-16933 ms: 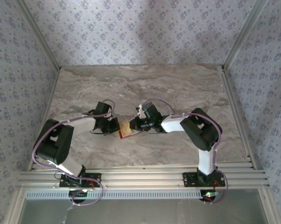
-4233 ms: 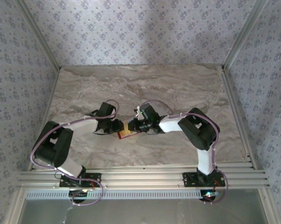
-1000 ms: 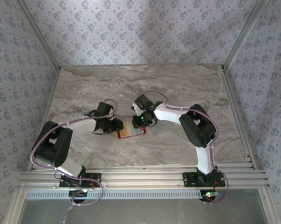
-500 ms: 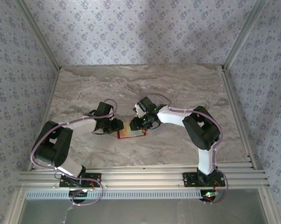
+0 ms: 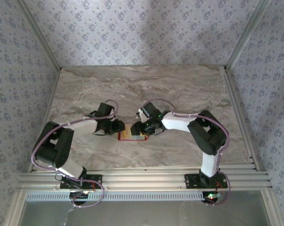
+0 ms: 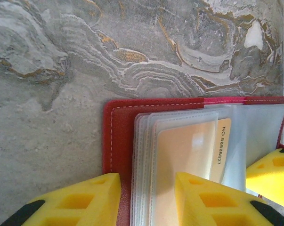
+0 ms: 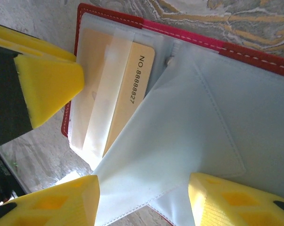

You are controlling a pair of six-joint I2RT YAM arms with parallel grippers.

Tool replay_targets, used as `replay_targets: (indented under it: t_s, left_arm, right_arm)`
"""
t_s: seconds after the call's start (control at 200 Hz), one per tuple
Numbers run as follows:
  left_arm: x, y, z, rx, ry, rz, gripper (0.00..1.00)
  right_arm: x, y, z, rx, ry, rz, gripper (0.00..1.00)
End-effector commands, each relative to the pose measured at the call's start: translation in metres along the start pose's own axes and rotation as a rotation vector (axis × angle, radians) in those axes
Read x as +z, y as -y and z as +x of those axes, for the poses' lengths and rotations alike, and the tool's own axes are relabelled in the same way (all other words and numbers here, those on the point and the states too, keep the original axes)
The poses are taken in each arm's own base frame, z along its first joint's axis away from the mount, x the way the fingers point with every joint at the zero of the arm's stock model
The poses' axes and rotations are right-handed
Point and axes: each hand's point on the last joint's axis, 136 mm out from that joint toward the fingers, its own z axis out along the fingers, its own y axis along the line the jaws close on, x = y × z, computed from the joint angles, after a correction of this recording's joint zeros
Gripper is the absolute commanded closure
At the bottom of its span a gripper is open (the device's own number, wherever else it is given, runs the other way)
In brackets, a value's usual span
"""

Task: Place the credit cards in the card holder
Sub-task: Flip over the card slot in the card holder.

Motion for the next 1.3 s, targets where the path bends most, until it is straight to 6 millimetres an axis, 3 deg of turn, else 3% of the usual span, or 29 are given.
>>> replay_targets:
  t_s: [0.0, 0.31, 0.625, 1.104, 1.299]
  left_arm:
    - [0.005, -0.005, 0.005, -0.019, -0.027, -0.007, 0.64]
    - [0.006, -0.005, 0.005, -0.021, -0.030, -0.005, 0.64]
    - [0.007, -0.006, 0.005, -0.028, -0.034, -0.004, 0.64]
    - [0.007, -0.006, 0.005, -0.032, -0.035, -0.005, 0.64]
    - [0.006, -0.006, 0.005, -0.032, -0.035, -0.003, 0.64]
  right_arm:
    - [0.001, -0.006, 0.008, 0.065, -0.018, -0.047, 0.42]
    - [0.007, -0.023, -0.013, 0.146, 0.032, -0.175, 0.38]
    - [0.001, -0.019, 0.000, 0.222, 0.069, -0.164, 0.38]
    - [0.002, -0.046, 0.000, 0.265, 0.090, -0.254, 0.38]
    - [0.006, -0.041, 0.008, 0.280, 0.084, -0.234, 0.38]
